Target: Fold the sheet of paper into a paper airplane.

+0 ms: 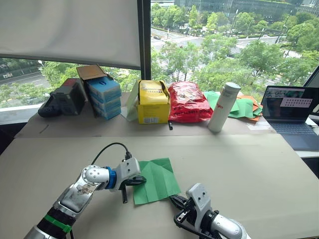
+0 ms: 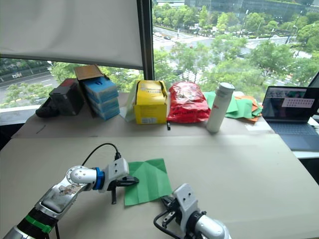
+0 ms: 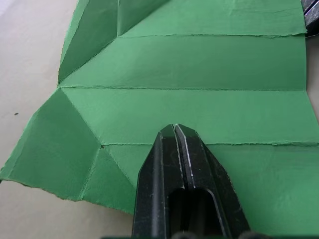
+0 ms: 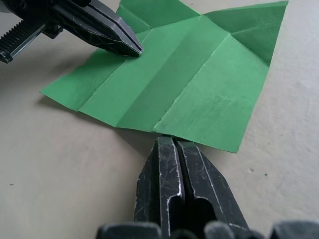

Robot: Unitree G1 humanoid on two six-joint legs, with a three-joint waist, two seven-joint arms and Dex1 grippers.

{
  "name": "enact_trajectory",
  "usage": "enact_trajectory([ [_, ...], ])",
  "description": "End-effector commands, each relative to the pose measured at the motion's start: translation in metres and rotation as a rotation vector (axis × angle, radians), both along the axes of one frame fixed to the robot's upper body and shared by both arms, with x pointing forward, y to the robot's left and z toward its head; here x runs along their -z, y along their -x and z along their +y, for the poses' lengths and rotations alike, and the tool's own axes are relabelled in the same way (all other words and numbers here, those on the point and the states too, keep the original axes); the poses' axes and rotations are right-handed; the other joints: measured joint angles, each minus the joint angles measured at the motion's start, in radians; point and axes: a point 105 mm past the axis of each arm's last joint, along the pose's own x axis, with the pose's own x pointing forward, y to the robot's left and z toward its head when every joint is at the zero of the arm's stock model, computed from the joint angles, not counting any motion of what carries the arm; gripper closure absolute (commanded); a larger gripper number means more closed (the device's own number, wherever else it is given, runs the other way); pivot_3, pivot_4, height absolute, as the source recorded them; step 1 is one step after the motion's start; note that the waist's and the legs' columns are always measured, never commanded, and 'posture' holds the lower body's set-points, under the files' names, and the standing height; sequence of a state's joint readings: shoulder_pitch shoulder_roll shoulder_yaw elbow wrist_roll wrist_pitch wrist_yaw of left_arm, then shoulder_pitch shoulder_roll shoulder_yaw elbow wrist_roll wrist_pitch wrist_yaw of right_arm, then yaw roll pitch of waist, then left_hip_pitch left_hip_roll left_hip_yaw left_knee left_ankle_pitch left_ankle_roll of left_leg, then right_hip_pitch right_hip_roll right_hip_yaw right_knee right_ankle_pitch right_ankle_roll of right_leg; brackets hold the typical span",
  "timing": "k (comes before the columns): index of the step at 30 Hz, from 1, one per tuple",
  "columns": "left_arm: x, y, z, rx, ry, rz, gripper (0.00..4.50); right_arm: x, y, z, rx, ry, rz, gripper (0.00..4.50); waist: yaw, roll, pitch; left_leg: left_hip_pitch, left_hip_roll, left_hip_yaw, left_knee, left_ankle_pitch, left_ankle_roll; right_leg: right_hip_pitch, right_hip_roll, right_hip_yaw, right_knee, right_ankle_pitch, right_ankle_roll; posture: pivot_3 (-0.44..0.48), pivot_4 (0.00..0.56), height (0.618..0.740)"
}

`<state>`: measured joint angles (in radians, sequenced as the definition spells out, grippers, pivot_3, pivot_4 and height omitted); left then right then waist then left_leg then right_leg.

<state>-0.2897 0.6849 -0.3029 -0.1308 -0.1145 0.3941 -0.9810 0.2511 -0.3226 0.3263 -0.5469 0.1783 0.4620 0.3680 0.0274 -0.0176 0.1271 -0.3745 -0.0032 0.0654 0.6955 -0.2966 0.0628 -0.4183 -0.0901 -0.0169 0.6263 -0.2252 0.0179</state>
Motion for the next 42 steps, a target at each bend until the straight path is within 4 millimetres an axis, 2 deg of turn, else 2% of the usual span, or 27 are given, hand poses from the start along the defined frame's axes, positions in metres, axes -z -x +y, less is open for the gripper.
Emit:
enact_trajectory([
  [1,0.04,0.008,0.013,-0.046,-0.1,0.128,4.5,-0.014,-0.006,0.0,0.014,-0.038,-0.06,4.45,0.001,0.001,-0.001,0.0,0.0,0.0,0.0,0.0,0.0,0.0,0.0,0.0,0.0,0.0,0.0,0.0,0.15,0.74],
  [9,0.038,0.008,0.011,-0.045,-0.093,0.125,4.5,-0.033,-0.014,0.015,-0.051,-0.167,-0.092,4.45,0.002,0.003,-0.002,0.0,0.0,0.0,0.0,0.0,0.0,0.001,0.0,0.0,0.0,0.0,0.0,0.0,0.15,0.74],
  [17,0.036,0.007,0.014,-0.077,-0.077,0.115,4.5,-0.038,-0.024,0.039,-0.231,-0.131,-0.126,4.45,0.001,0.003,-0.002,0.001,0.0,0.0,0.0,0.0,0.001,0.001,0.001,0.0,0.0,0.0,0.0,0.0,0.15,0.74],
  [19,0.025,0.003,0.017,-0.116,-0.045,0.09,4.5,-0.037,-0.024,0.048,-0.309,-0.101,-0.125,4.45,-0.003,0.003,-0.002,0.001,0.0,0.0,0.0,0.0,0.001,0.001,0.001,0.0,0.0,0.0,0.0,0.0,0.15,0.74],
  [24,0.004,0.0,0.025,-0.182,0.017,0.052,4.5,-0.029,-0.024,0.053,-0.396,-0.076,-0.094,4.45,-0.016,0.002,-0.002,-0.002,0.0,0.0,0.0,0.0,0.001,0.0,0.001,0.001,0.001,0.0,0.0,0.0,0.15,0.74],
  [29,-0.03,0.006,0.033,-0.244,0.118,0.02,4.5,-0.013,-0.033,0.05,-0.447,-0.031,-0.034,4.45,-0.032,0.002,0.0,-0.008,0.001,0.0,0.0,0.0,-0.001,-0.004,0.003,0.001,0.003,0.0,-0.001,0.0,0.15,0.74],
  [33,-0.048,0.013,0.04,-0.272,0.155,0.015,4.5,-0.007,-0.034,0.052,-0.48,-0.006,-0.016,4.45,-0.036,0.0,0.002,-0.009,0.001,-0.001,-0.001,0.001,-0.001,-0.005,0.003,0.0,0.003,-0.001,-0.001,0.0,0.15,0.74],
  [37,-0.055,0.014,0.043,-0.304,0.179,0.014,4.5,-0.006,-0.033,0.058,-0.515,0.011,-0.024,4.45,-0.038,-0.003,0.004,-0.008,0.001,-0.001,0.0,0.001,-0.002,-0.004,0.002,0.0,0.002,-0.001,-0.001,0.0,0.15,0.74],
  [42,-0.045,0.02,0.041,-0.32,0.179,0.041,4.5,-0.004,-0.04,0.063,-0.528,0.039,-0.047,4.45,-0.045,-0.003,0.004,-0.007,0.001,-0.001,-0.003,0.002,-0.004,-0.005,0.002,0.001,0.003,-0.001,-0.002,0.0,0.15,0.74],
])
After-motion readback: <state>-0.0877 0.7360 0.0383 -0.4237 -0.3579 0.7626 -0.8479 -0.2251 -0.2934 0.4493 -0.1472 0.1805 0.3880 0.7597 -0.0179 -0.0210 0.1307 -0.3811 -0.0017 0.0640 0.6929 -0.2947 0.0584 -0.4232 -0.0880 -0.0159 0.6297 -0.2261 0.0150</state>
